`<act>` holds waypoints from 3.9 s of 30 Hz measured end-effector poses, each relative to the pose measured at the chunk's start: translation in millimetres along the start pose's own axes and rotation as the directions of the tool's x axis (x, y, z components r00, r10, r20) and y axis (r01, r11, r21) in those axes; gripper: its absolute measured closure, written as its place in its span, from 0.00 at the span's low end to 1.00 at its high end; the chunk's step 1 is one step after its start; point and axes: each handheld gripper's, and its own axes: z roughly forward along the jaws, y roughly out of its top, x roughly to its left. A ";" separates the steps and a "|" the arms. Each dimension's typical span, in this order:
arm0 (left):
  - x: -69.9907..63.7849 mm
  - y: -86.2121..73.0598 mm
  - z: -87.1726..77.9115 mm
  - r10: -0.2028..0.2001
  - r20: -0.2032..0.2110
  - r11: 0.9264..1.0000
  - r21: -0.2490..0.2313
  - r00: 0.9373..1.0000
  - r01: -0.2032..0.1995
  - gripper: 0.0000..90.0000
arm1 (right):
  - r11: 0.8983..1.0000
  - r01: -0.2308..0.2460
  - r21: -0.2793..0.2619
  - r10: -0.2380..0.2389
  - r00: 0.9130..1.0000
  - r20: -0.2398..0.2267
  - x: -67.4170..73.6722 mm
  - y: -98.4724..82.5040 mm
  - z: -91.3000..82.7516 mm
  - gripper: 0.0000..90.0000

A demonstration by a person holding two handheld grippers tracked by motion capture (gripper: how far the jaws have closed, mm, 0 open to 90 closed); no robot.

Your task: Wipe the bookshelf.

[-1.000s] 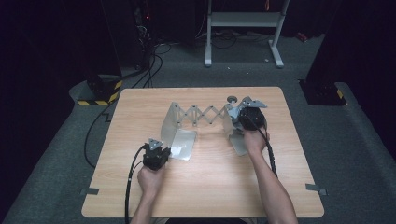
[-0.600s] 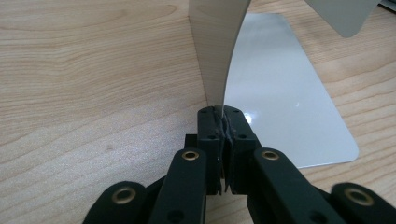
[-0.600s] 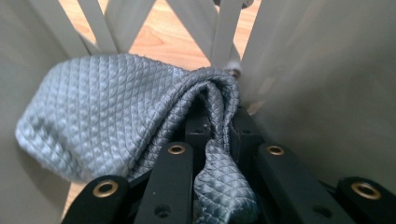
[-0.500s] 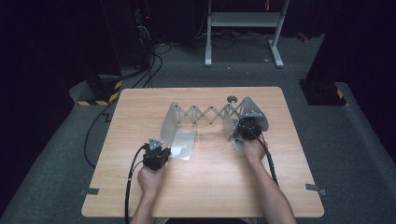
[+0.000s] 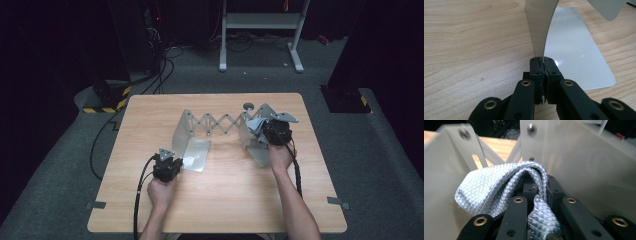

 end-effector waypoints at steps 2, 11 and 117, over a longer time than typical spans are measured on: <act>0.1 0.0 0.0 -0.001 0.001 1.000 0.000 1.000 0.001 0.96 | 1.000 0.007 -0.019 -0.007 1.000 0.004 -0.7 3.6 -5.5 0.91; 0.0 0.0 0.0 -0.001 0.001 1.000 0.000 1.000 0.001 0.96 | 0.997 0.022 -0.070 -0.021 1.000 0.017 -4.9 11.7 -21.6 0.91; 0.5 -0.2 -0.2 -0.008 0.006 1.000 0.001 1.000 0.008 0.96 | 0.999 0.051 -0.013 -0.051 0.999 -0.001 -39.8 -44.8 -63.9 0.90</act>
